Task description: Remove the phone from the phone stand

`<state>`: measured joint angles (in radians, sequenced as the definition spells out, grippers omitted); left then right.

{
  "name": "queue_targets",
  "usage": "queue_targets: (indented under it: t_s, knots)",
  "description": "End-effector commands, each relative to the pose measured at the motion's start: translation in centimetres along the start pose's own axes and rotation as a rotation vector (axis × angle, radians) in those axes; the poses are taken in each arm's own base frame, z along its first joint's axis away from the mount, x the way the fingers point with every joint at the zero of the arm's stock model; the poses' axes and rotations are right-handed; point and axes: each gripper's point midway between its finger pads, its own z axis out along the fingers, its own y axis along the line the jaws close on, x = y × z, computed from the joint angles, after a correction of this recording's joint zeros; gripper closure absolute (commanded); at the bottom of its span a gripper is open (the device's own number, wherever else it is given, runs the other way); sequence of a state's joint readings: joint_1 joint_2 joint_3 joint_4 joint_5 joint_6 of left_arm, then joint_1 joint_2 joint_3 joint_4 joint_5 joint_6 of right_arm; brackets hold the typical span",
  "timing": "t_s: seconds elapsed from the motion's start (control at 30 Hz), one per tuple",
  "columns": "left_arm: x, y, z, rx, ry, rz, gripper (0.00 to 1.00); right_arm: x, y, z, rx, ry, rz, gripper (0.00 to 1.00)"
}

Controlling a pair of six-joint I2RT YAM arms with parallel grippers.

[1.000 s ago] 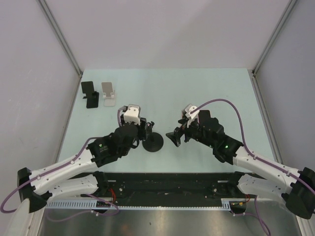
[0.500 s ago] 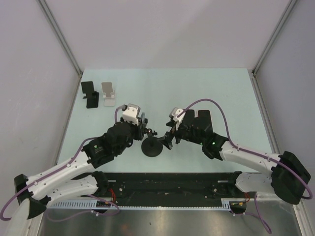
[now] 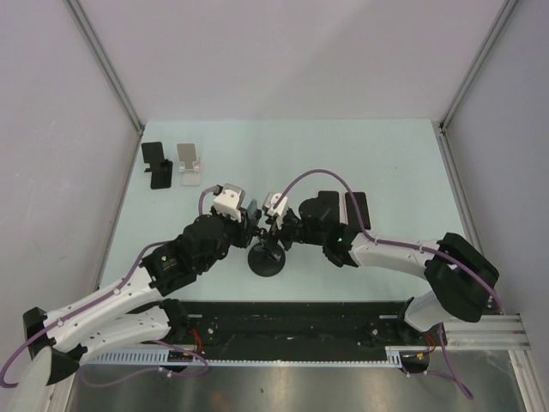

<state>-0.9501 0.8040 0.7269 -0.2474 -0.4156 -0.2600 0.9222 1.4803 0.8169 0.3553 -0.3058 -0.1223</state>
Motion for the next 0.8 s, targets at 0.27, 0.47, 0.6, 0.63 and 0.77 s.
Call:
queue_targets:
  t_s: [0.27,0.47,0.6,0.63,0.77]
  knots:
    - [0.0,-1.6,0.0,0.085,0.001,-0.028,0.69,-1.8,1.1,1.6,-0.019,-0.035,-0.055,0.87]
    - [0.0,-1.5,-0.1,0.091,-0.002,-0.043,0.48,-2.1,1.1,1.1,0.010,-0.027,-0.060,1.00]
    - [0.0,-1.5,-0.1,0.096,0.002,-0.048,0.36,-2.4,0.8,0.7,0.038,-0.027,-0.059,1.00]
    - [0.0,-1.5,0.0,0.096,0.005,-0.050,0.32,-2.5,0.8,0.7,0.041,-0.027,-0.059,1.00]
    - [-0.1,-1.5,0.2,0.089,0.013,-0.080,0.24,-2.6,0.8,0.6,0.052,-0.026,-0.050,1.00]
